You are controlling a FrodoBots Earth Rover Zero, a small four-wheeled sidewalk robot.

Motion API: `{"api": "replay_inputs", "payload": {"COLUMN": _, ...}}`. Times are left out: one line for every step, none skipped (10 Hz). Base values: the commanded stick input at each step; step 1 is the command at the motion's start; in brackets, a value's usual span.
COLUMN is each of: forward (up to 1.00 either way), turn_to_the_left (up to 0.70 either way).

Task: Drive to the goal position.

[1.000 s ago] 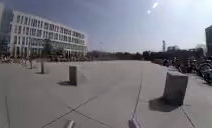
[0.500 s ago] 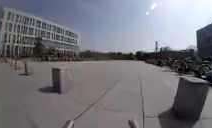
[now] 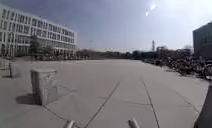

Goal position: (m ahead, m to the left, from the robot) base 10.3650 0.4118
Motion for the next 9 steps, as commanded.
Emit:
{"api": "replay_inputs", "payload": {"forward": 1.00, "turn_to_the_left": -0.27}}
{"api": "replay_inputs", "payload": {"forward": 1.00, "turn_to_the_left": -0.27}}
{"api": "replay_inputs", "payload": {"forward": 1.00, "turn_to_the_left": -0.27}}
{"api": "replay_inputs", "payload": {"forward": 1.00, "turn_to_the_left": -0.15}}
{"api": "replay_inputs", "payload": {"forward": 1.00, "turn_to_the_left": 0.00}}
{"api": "replay_inputs", "payload": {"forward": 1.00, "turn_to_the_left": 0.00}}
{"api": "replay_inputs", "payload": {"forward": 1.00, "turn_to_the_left": 0.00}}
{"api": "replay_inputs", "payload": {"forward": 1.00, "turn_to_the_left": 0.00}}
{"api": "replay_inputs", "payload": {"forward": 1.00, "turn_to_the_left": 0.00}}
